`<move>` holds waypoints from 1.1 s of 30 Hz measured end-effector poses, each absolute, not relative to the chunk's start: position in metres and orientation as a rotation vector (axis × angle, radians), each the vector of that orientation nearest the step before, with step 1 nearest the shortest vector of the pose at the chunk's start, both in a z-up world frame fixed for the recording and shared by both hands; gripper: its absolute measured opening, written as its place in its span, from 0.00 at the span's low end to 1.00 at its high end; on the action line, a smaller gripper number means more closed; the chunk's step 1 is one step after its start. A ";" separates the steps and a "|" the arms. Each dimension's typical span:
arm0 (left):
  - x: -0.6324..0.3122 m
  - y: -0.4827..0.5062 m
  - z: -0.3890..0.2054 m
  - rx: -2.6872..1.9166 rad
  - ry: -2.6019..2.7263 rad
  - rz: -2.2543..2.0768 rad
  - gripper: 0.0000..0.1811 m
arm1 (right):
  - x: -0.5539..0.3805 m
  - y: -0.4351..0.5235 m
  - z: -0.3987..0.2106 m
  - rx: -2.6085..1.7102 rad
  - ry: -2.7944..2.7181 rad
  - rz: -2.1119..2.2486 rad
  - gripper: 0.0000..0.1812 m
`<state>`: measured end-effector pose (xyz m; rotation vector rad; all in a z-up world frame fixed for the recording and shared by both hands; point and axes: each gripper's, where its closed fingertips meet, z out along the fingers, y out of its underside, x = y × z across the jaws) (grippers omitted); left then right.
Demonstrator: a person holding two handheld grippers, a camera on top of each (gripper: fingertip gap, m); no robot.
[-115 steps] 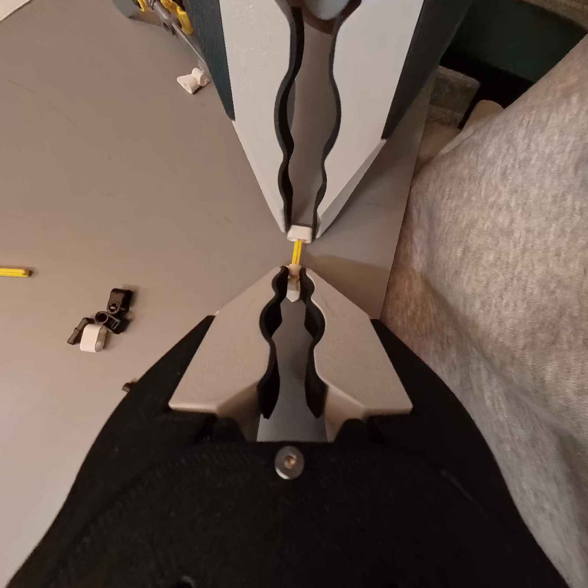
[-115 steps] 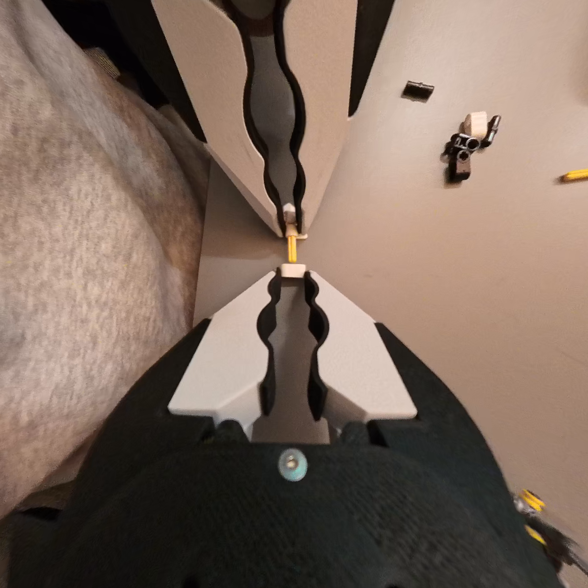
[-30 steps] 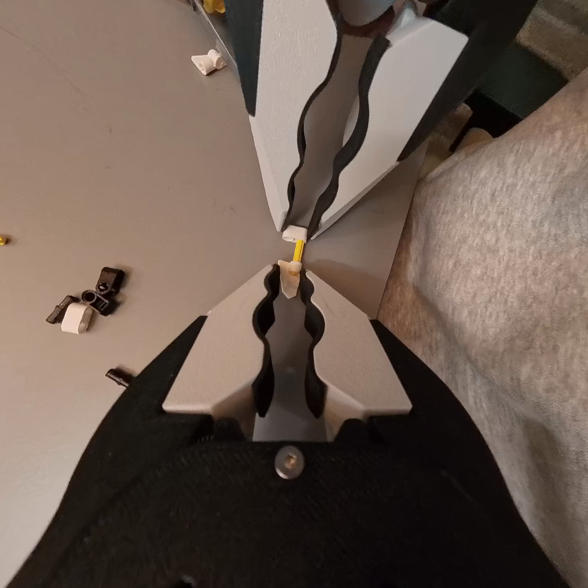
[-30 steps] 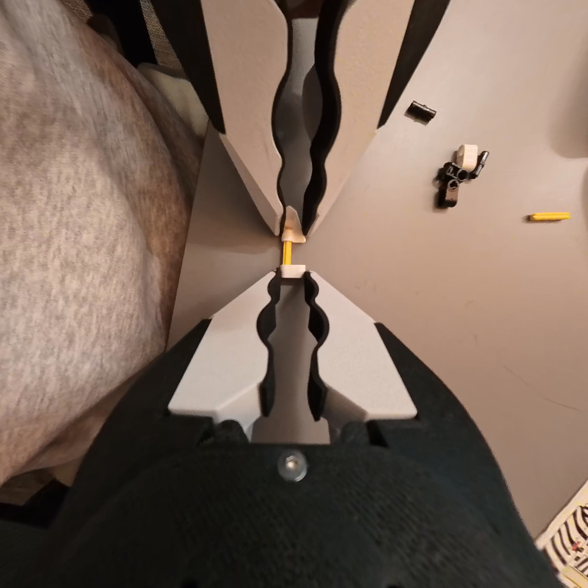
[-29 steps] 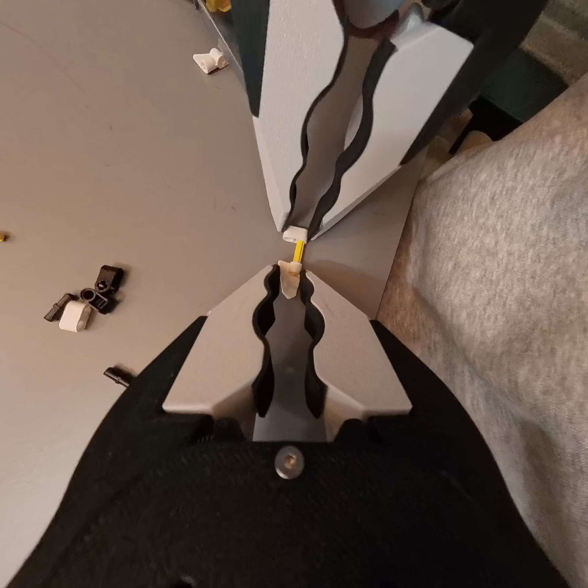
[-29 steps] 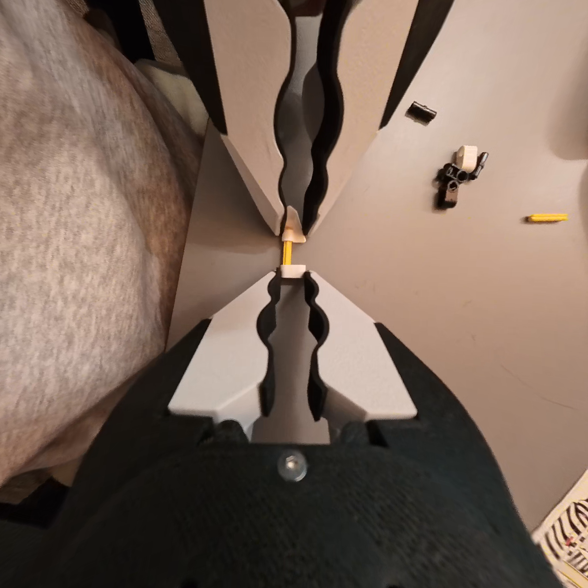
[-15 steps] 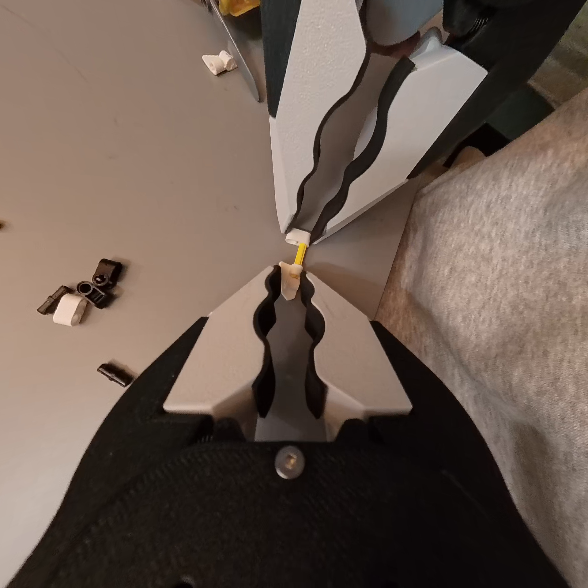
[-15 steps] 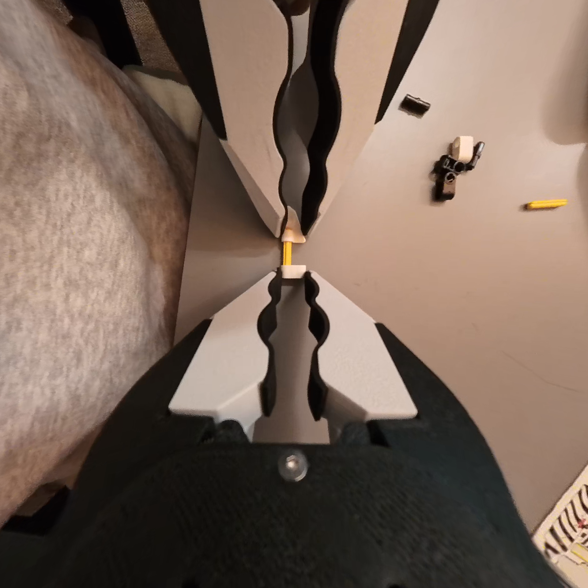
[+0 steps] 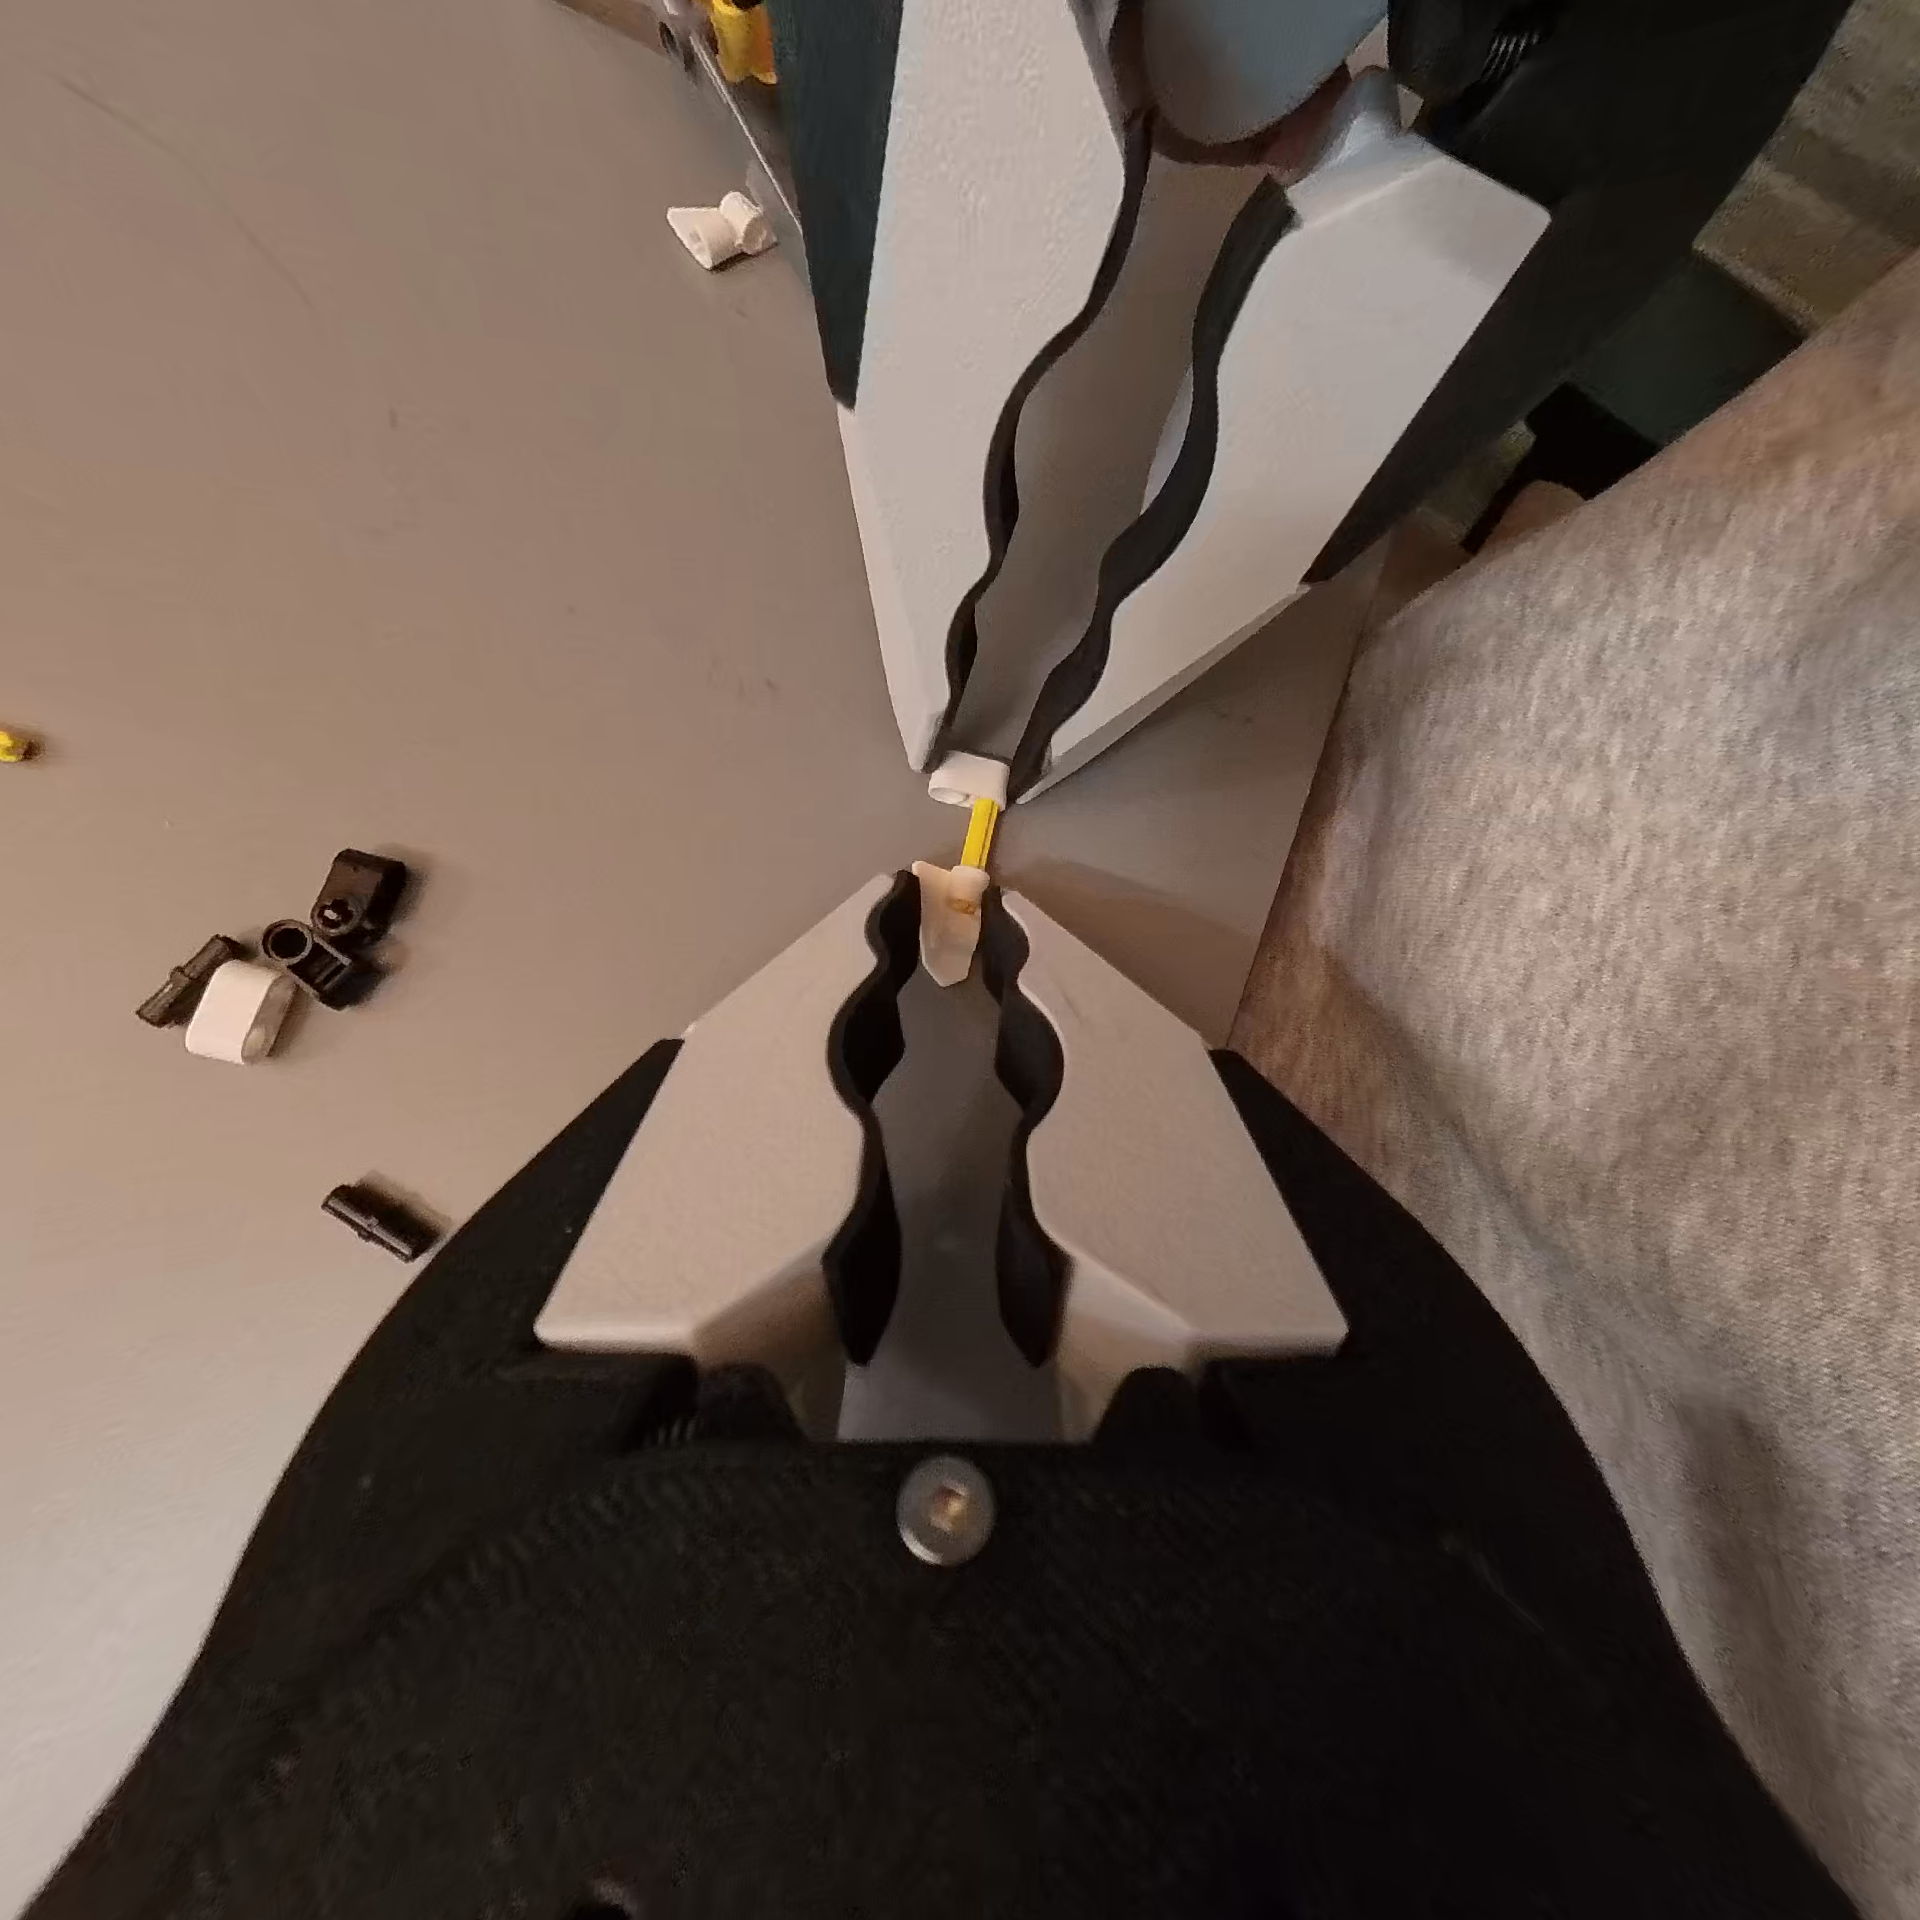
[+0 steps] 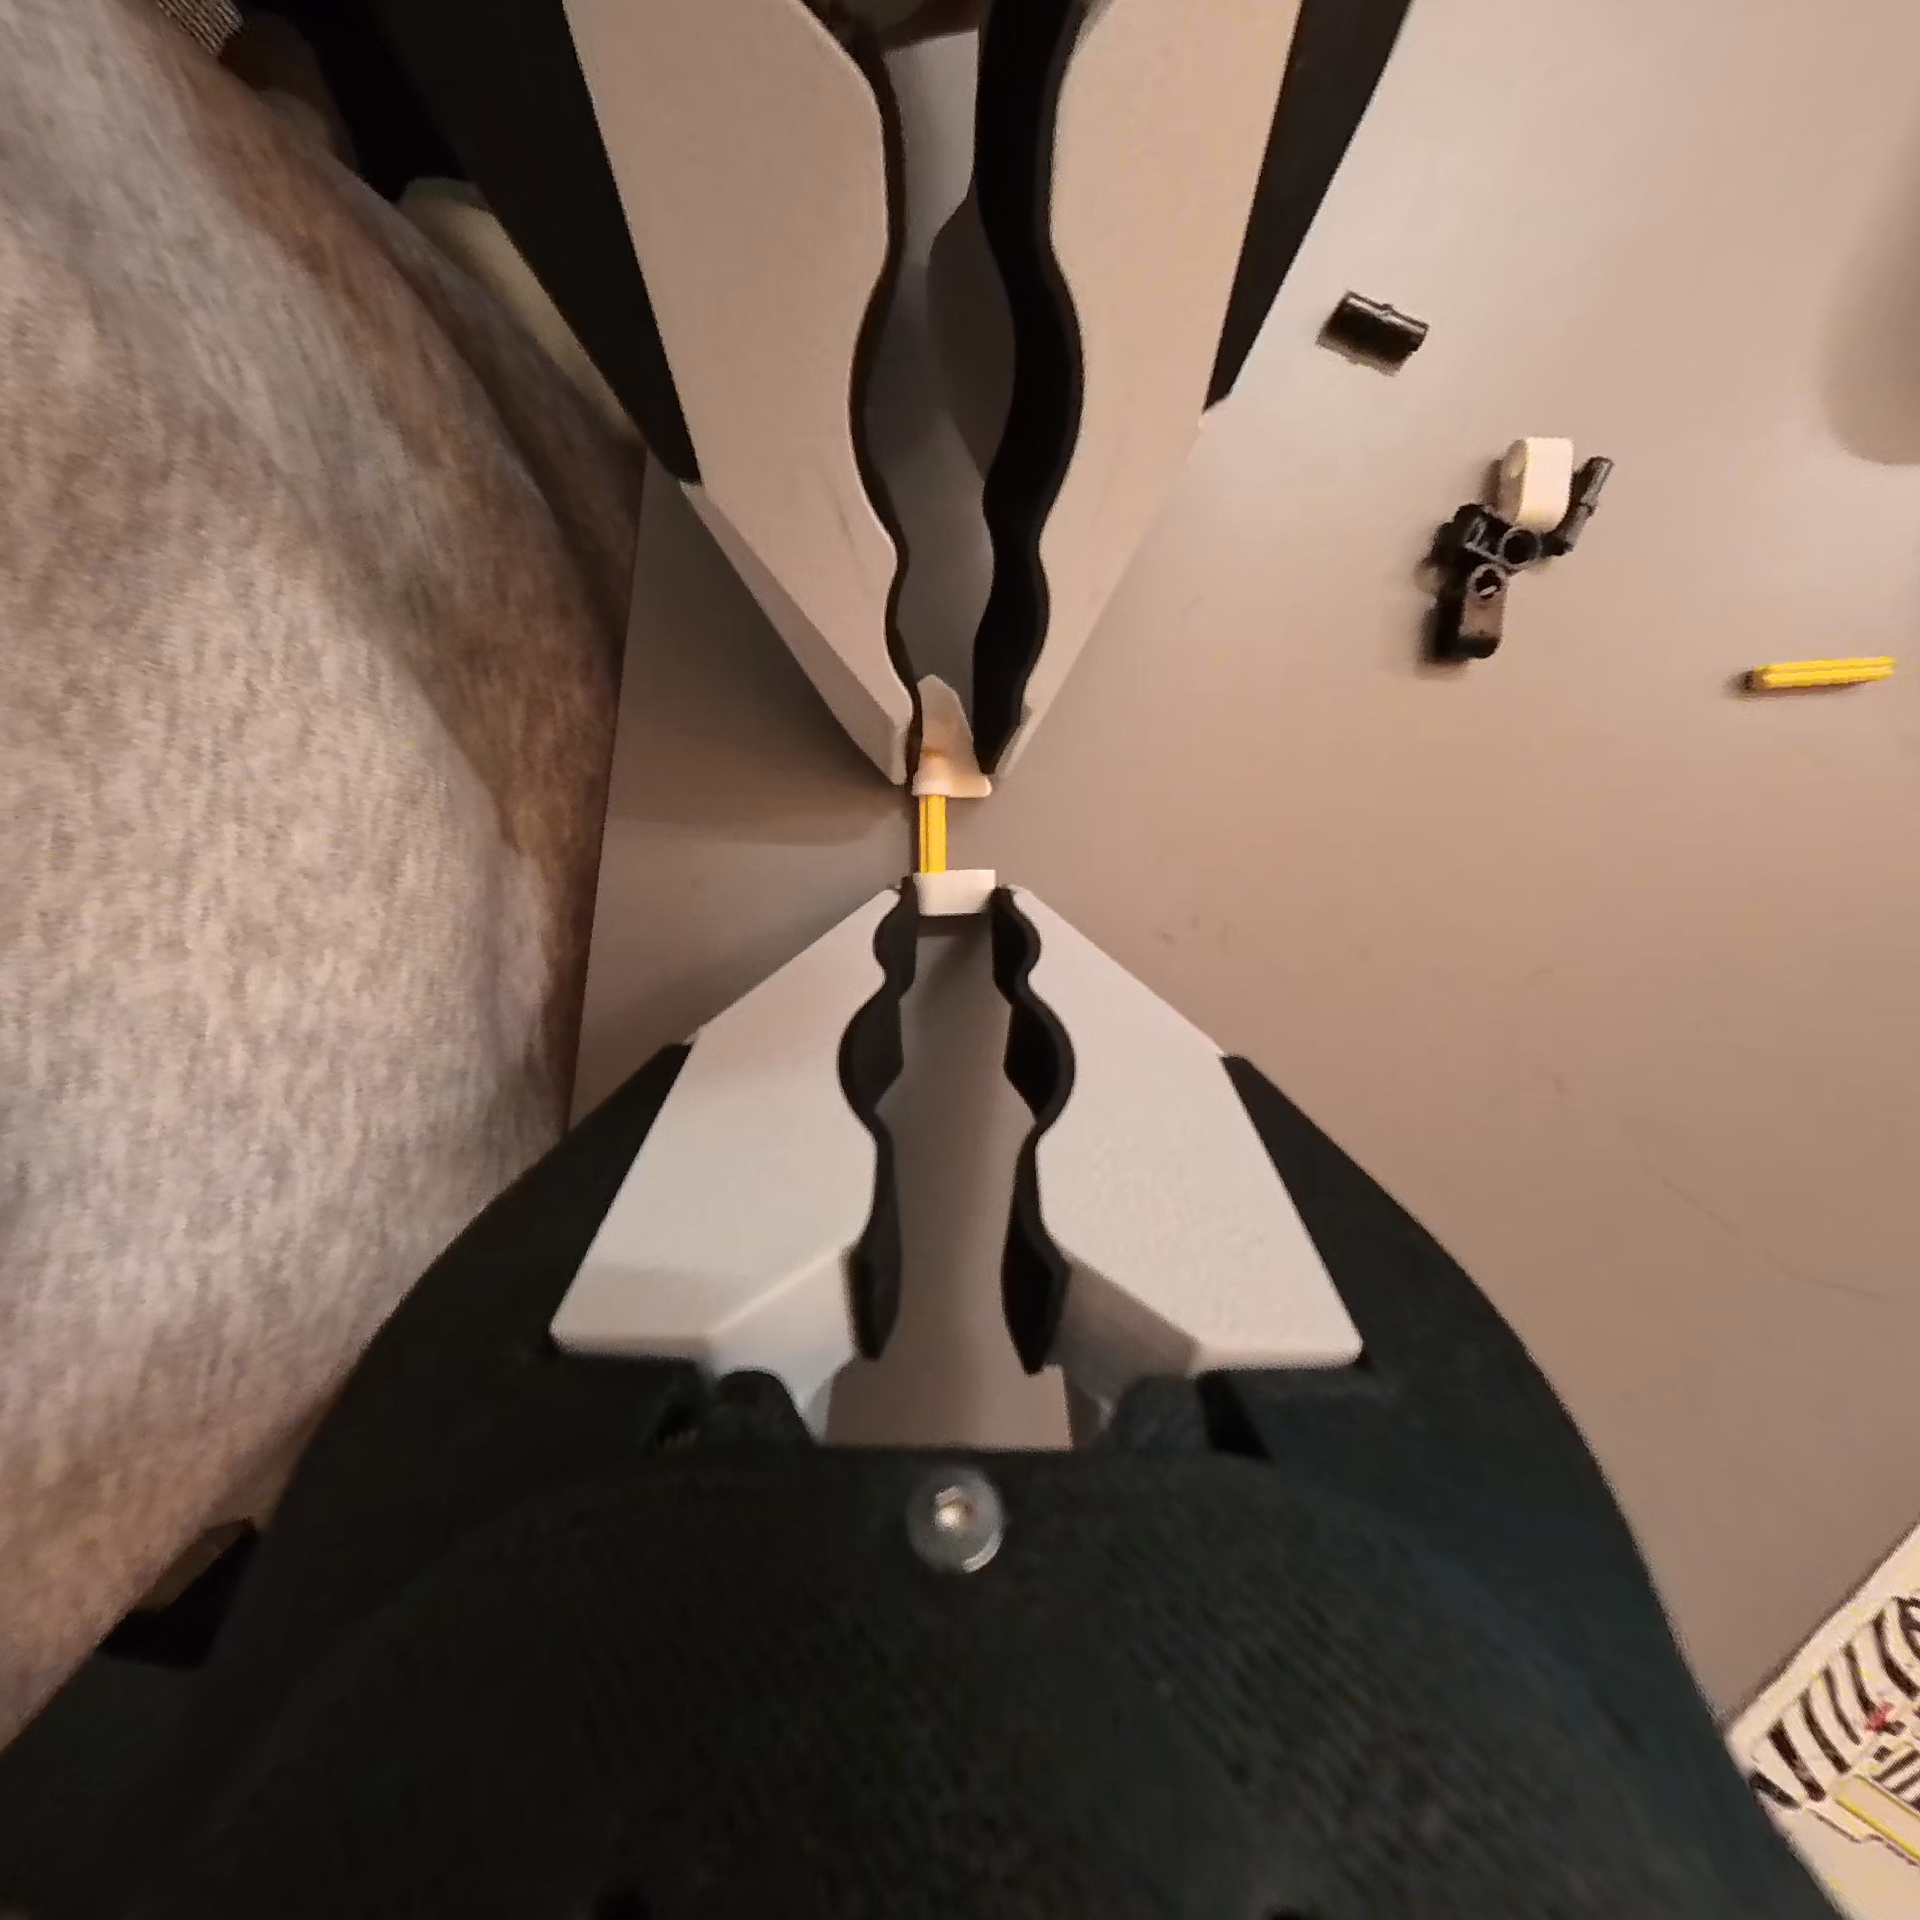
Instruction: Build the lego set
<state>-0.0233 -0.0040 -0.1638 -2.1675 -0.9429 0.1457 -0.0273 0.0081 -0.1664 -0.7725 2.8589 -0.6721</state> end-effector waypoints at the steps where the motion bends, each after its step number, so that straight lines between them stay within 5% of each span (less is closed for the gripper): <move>1: -0.024 -0.004 -0.164 -2.165 -0.945 0.150 0.05 | -0.027 0.008 -0.166 -0.760 2.853 -0.686 0.06; 33: -0.026 0.002 -0.165 -2.123 -0.944 0.169 0.05 | -0.025 -0.003 -0.168 -0.695 2.826 -0.860 0.07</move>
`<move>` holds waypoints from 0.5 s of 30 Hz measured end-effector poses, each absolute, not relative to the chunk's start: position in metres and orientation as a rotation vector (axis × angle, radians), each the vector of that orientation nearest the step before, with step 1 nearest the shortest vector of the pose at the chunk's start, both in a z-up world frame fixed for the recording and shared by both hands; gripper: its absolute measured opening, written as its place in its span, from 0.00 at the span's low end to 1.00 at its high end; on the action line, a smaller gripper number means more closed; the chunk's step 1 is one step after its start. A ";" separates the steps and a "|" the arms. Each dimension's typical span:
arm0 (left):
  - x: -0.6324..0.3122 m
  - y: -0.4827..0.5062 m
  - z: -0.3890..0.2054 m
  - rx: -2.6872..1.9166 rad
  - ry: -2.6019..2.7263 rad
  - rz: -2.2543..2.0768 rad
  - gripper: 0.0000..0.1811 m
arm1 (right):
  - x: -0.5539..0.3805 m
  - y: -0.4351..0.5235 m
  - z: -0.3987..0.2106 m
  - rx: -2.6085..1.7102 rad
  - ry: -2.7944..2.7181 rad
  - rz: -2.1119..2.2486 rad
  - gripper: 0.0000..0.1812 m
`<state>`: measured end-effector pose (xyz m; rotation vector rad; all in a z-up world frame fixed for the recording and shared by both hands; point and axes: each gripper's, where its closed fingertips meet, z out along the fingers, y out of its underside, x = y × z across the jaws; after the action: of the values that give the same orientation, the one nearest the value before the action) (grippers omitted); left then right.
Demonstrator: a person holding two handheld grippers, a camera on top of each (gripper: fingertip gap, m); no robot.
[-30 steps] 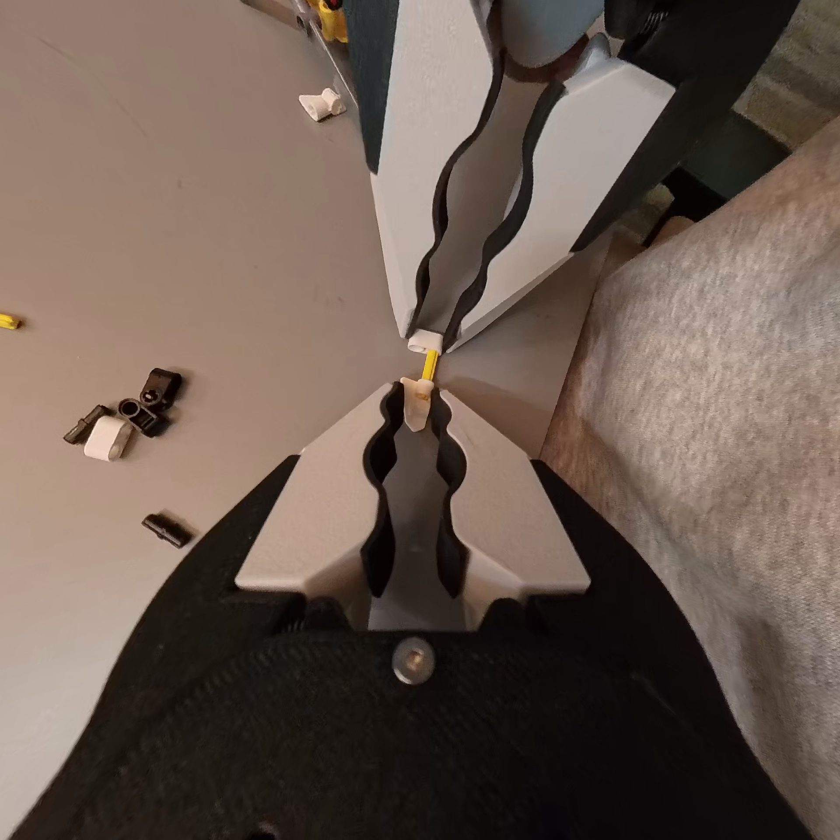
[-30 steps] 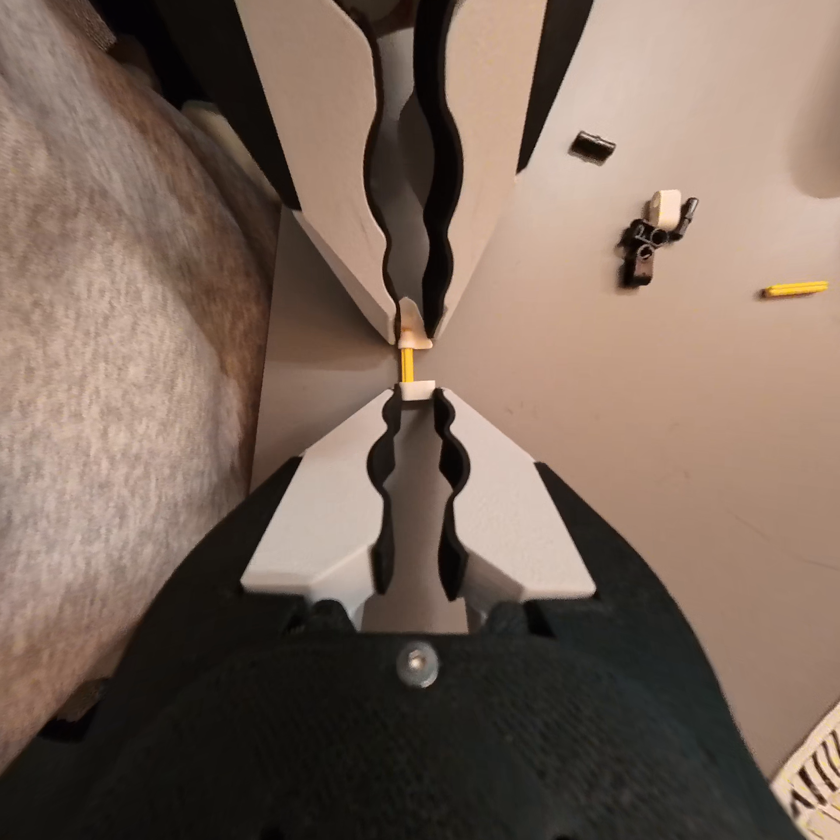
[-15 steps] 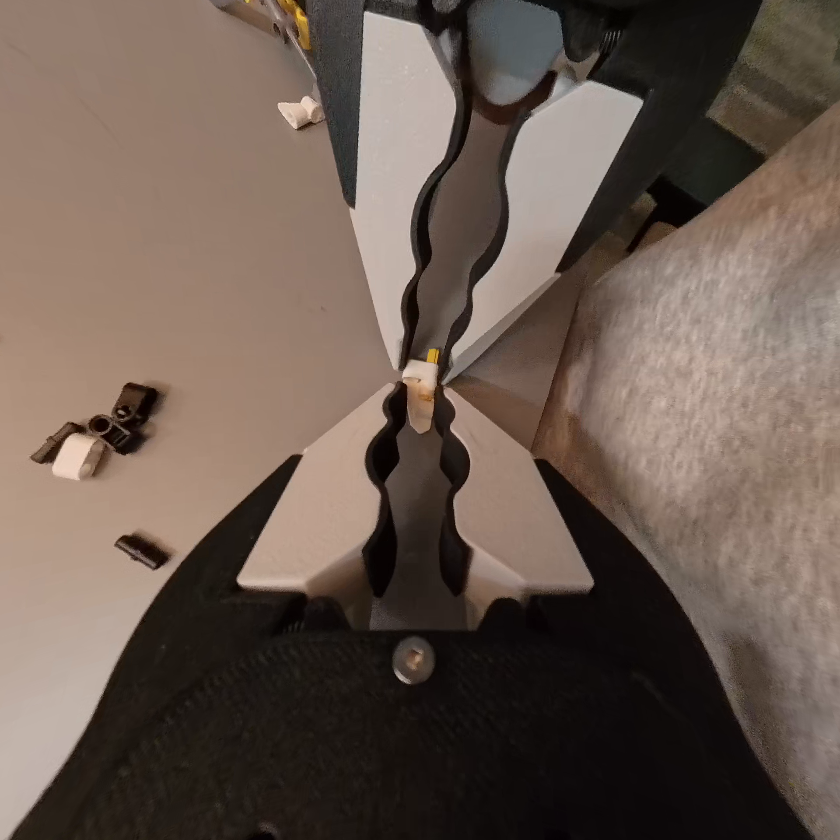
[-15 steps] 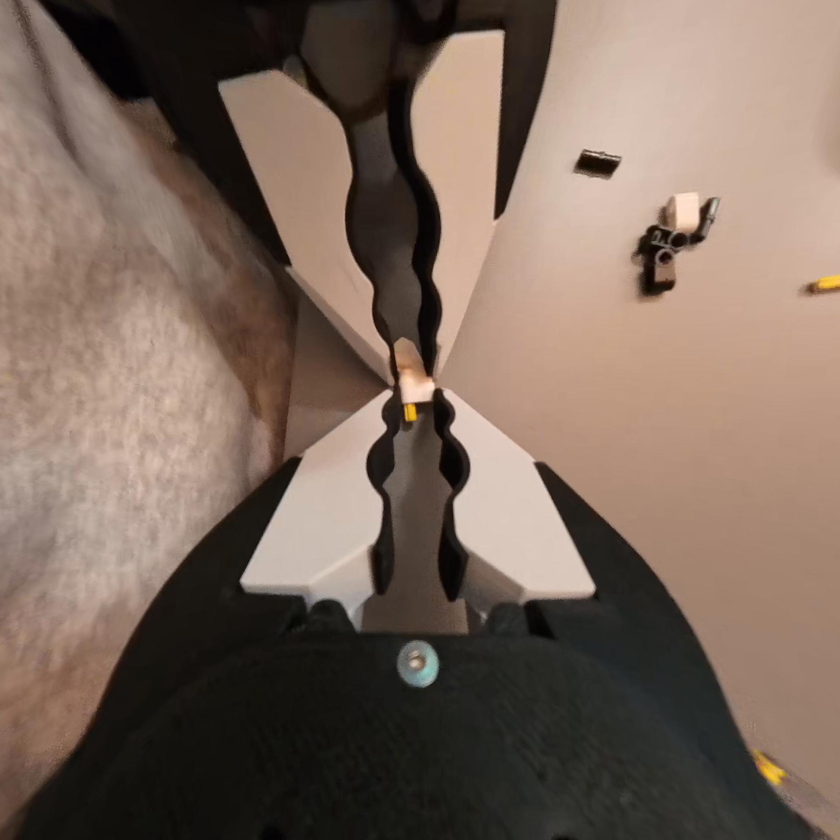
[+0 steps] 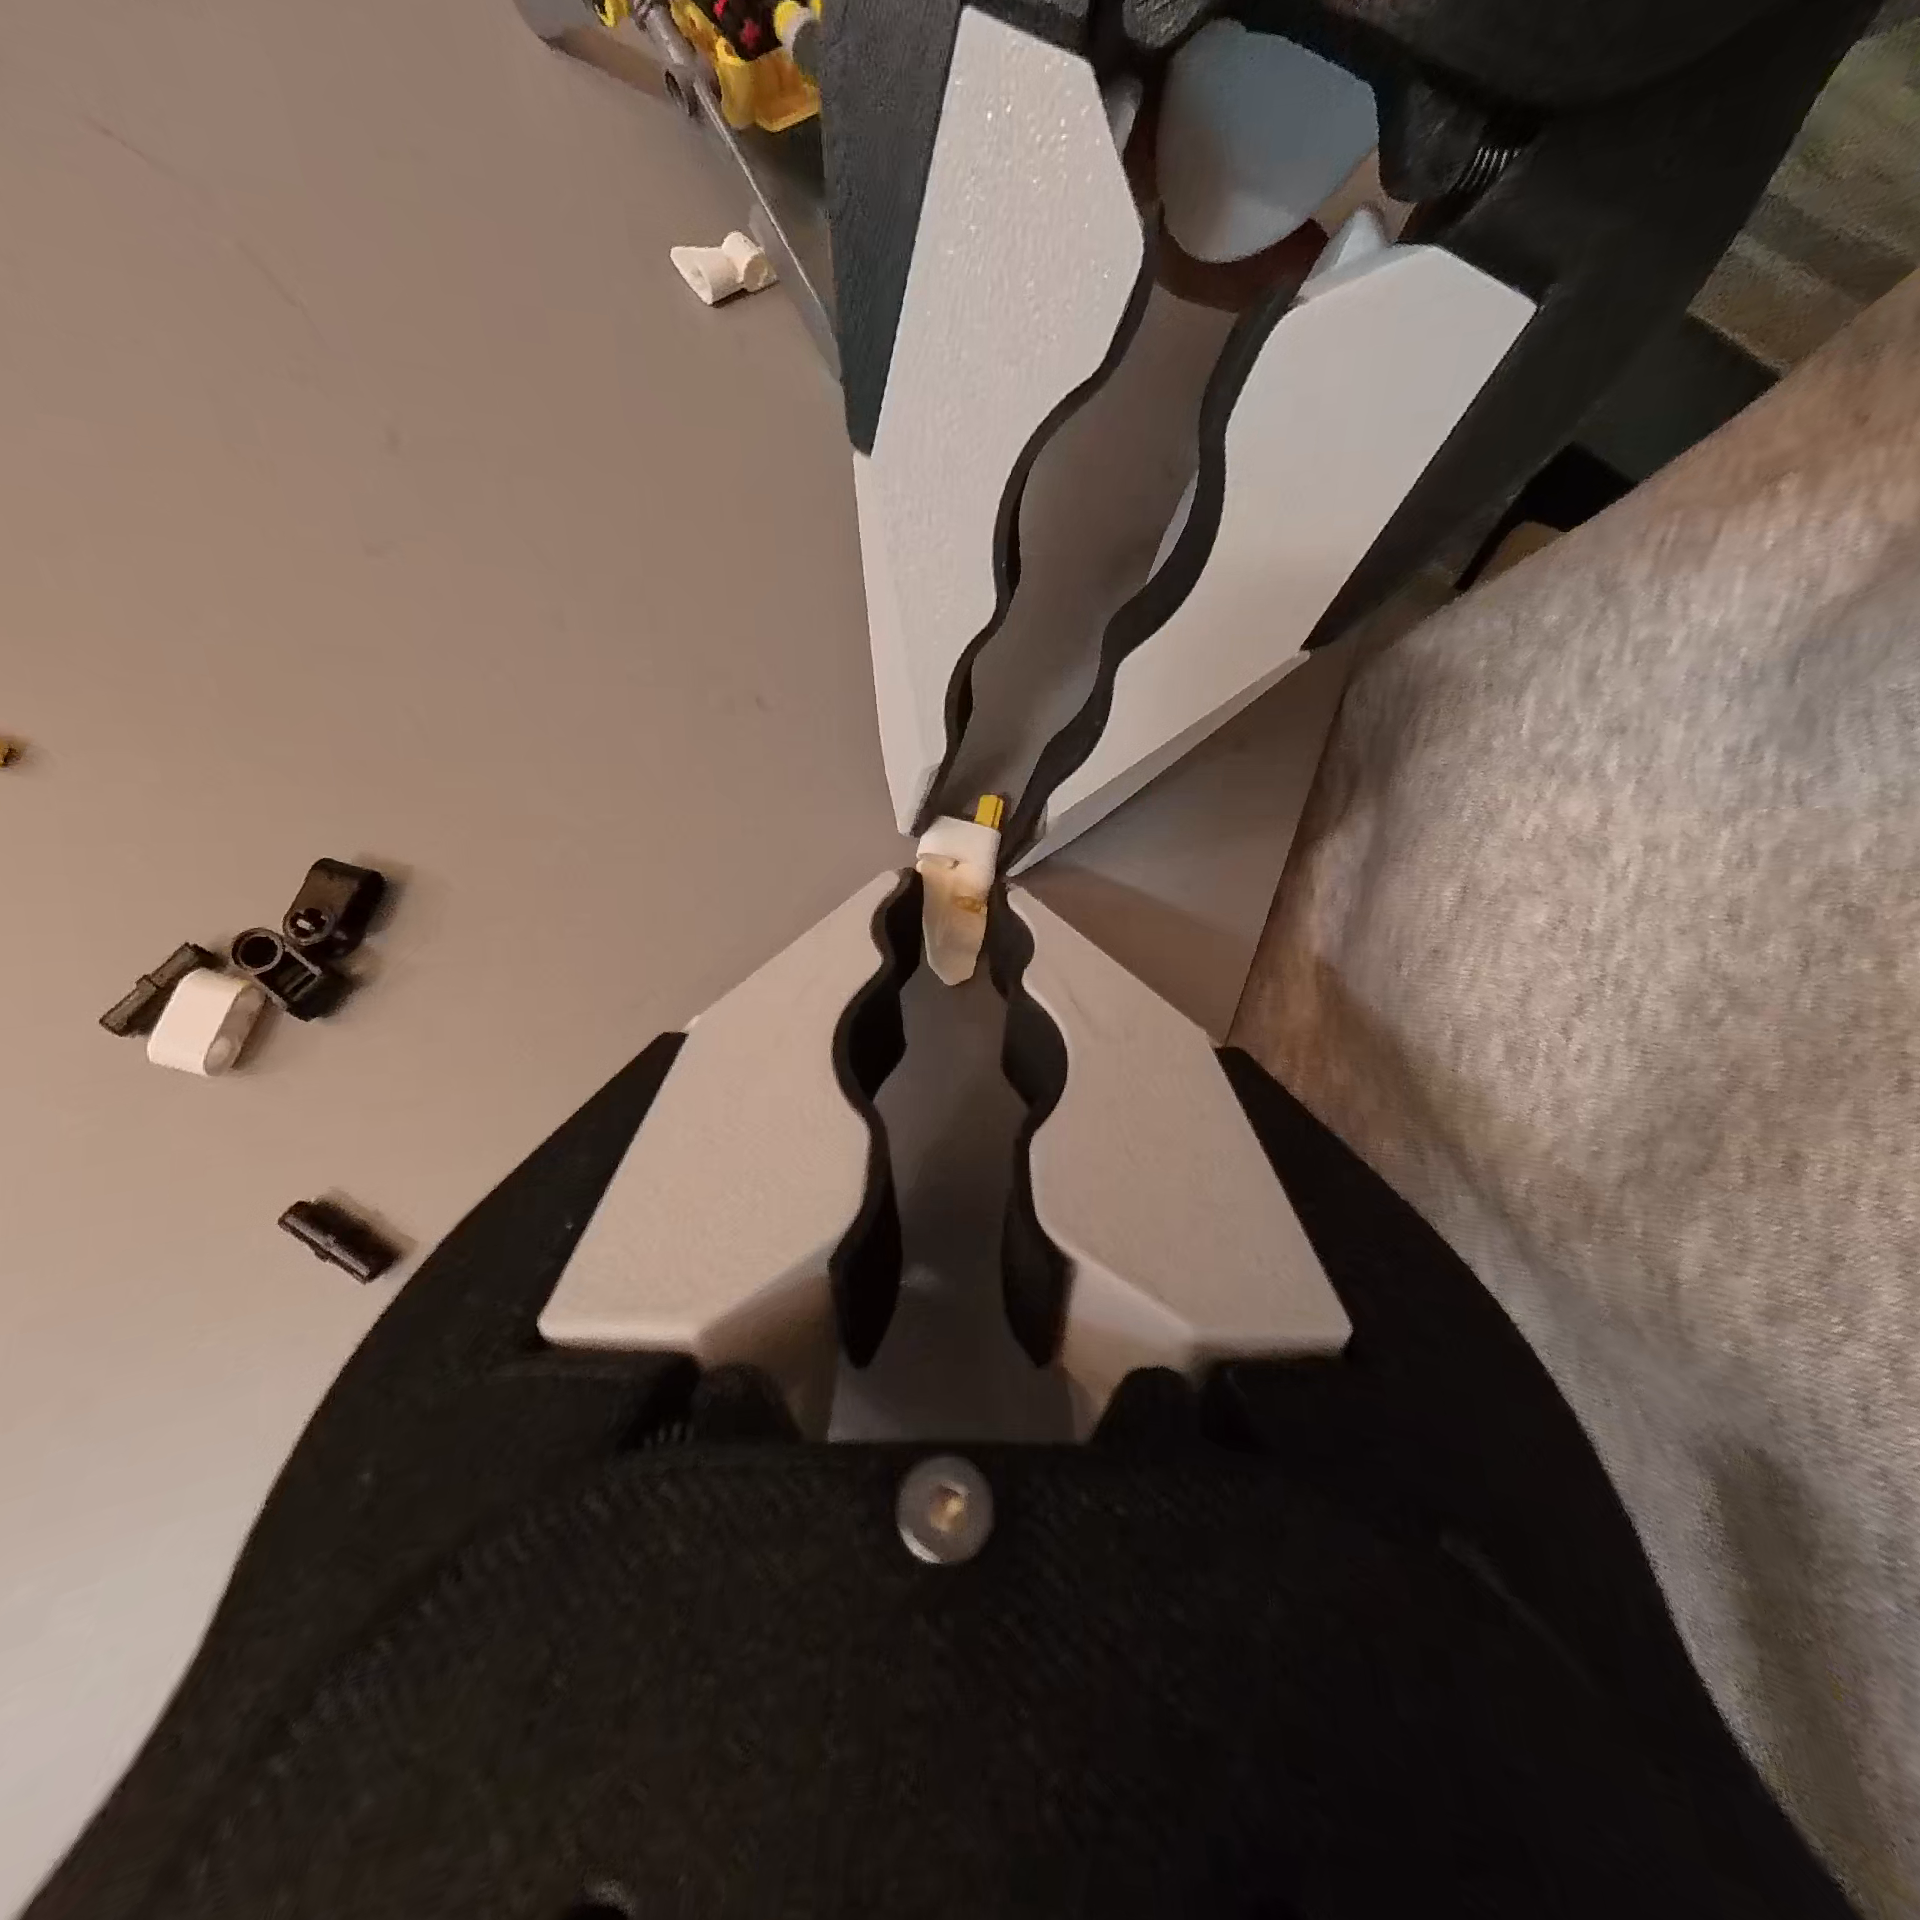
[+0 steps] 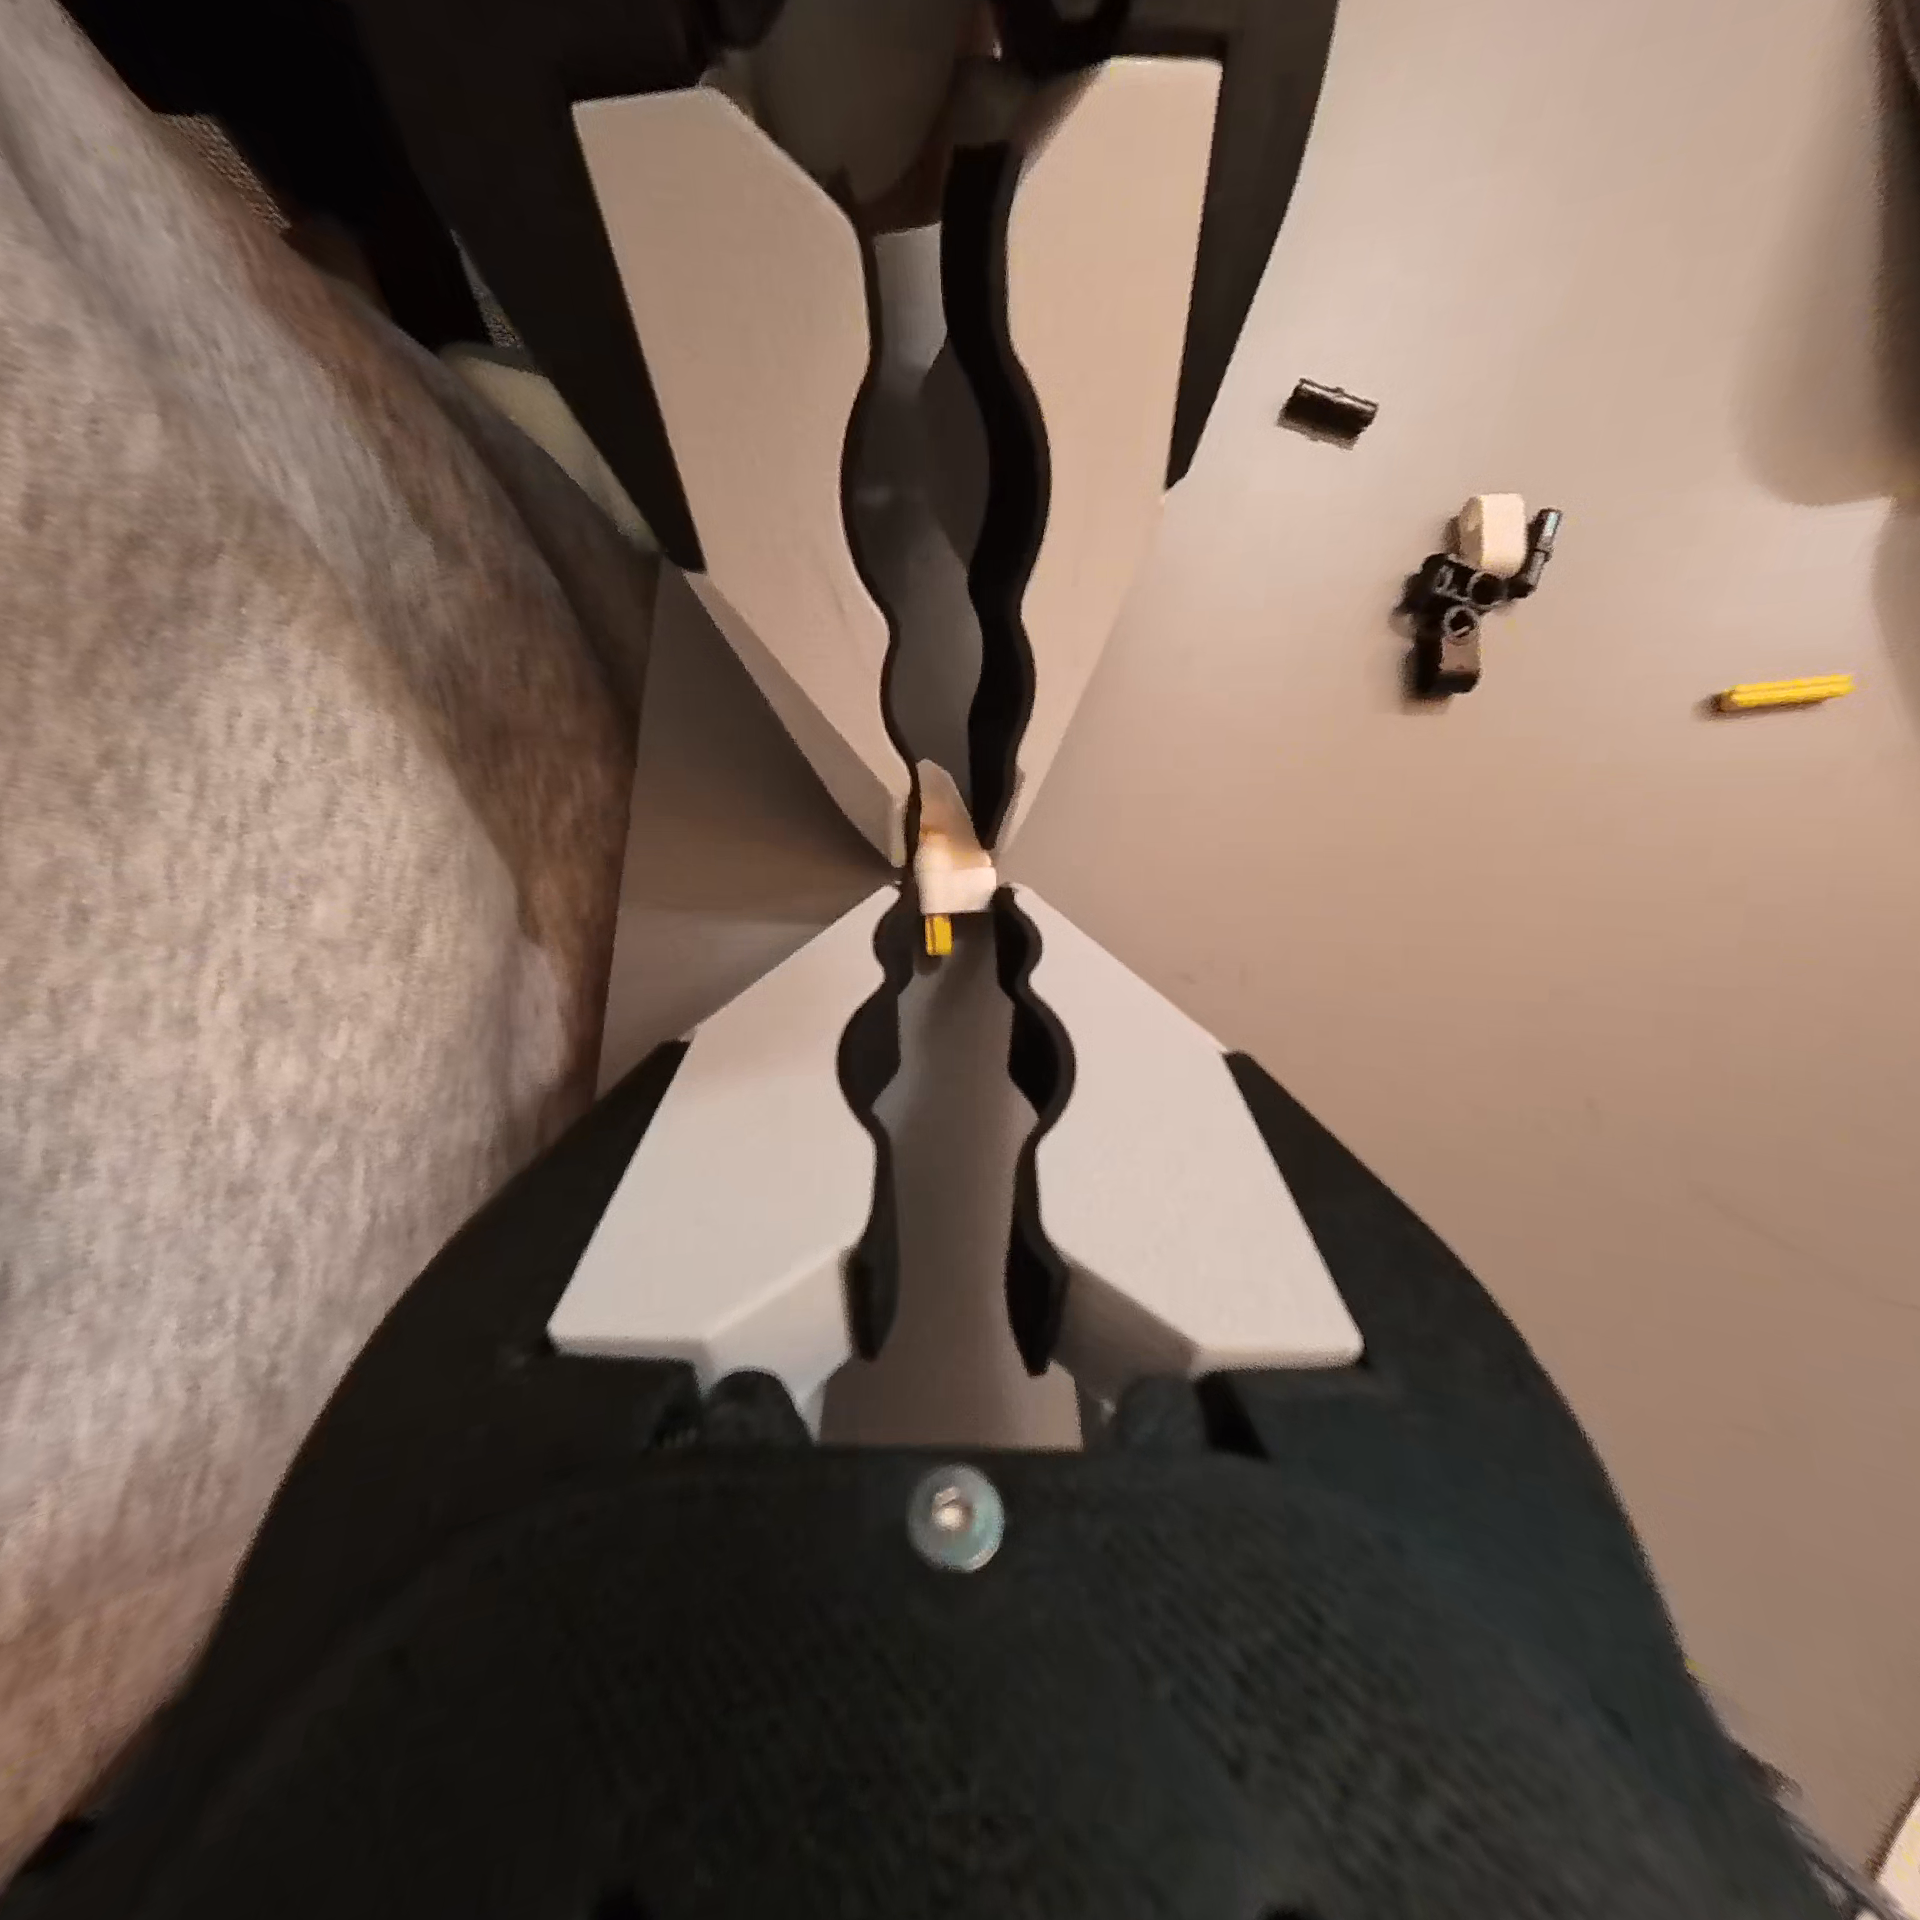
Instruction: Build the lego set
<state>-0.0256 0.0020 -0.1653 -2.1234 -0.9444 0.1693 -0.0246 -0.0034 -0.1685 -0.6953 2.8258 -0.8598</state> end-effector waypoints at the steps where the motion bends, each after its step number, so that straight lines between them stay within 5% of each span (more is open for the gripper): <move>1: -0.025 0.002 -0.165 -2.119 -0.948 0.161 0.06 | -0.025 -0.003 -0.169 -0.686 2.829 -0.864 0.07; 15: -0.035 -0.025 -0.128 -1.846 -1.081 0.232 0.18 | -0.042 0.010 -0.142 -0.257 2.835 -1.306 0.26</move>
<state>-0.0346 -0.0247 -0.1281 -1.8458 -1.0809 0.2321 -0.0420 0.0099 -0.1419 -0.2565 2.8349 -1.3064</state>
